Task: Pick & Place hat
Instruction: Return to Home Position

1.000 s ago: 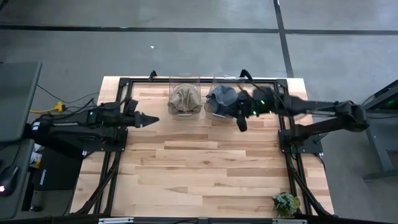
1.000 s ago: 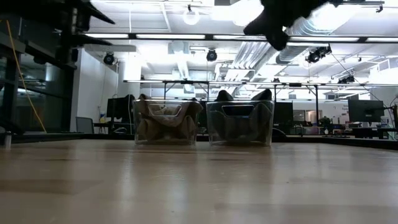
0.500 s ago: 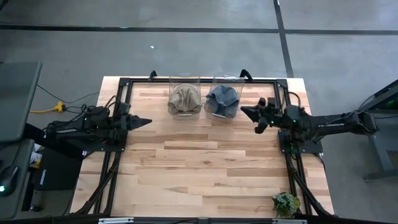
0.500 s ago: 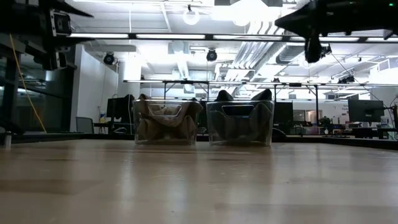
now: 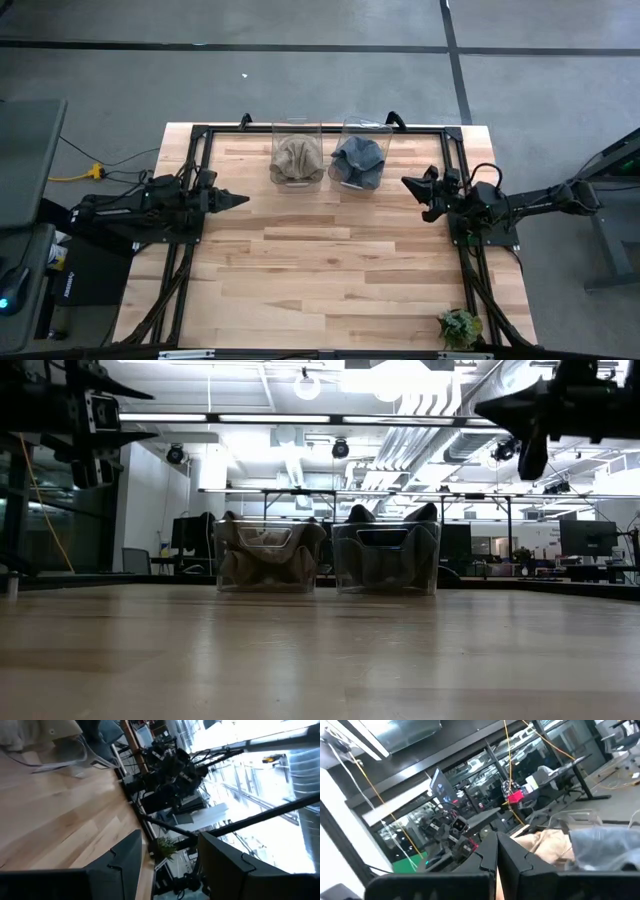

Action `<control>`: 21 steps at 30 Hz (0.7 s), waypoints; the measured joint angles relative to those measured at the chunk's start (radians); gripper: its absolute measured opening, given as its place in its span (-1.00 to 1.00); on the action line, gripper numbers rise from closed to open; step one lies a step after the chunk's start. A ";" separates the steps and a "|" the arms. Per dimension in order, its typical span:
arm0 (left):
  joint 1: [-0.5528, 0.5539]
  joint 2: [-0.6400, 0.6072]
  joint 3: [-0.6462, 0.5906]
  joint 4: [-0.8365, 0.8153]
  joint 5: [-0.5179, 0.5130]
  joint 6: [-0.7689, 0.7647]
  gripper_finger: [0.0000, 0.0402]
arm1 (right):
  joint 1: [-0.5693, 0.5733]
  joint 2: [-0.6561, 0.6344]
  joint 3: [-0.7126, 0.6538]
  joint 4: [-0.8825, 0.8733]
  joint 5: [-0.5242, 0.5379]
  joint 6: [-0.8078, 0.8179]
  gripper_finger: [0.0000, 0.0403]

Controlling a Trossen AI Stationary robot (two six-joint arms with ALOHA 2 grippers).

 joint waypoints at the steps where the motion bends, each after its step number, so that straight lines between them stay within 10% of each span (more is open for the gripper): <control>1: 0.000 0.000 -0.001 0.000 -0.008 -0.005 -0.12 | 0.000 -0.009 -0.016 0.019 -0.009 0.003 -1.00; 21: 0.000 0.000 -0.046 -0.052 -0.076 -0.056 -0.12 | 0.000 -0.100 -0.043 -0.232 -0.159 -0.150 -1.00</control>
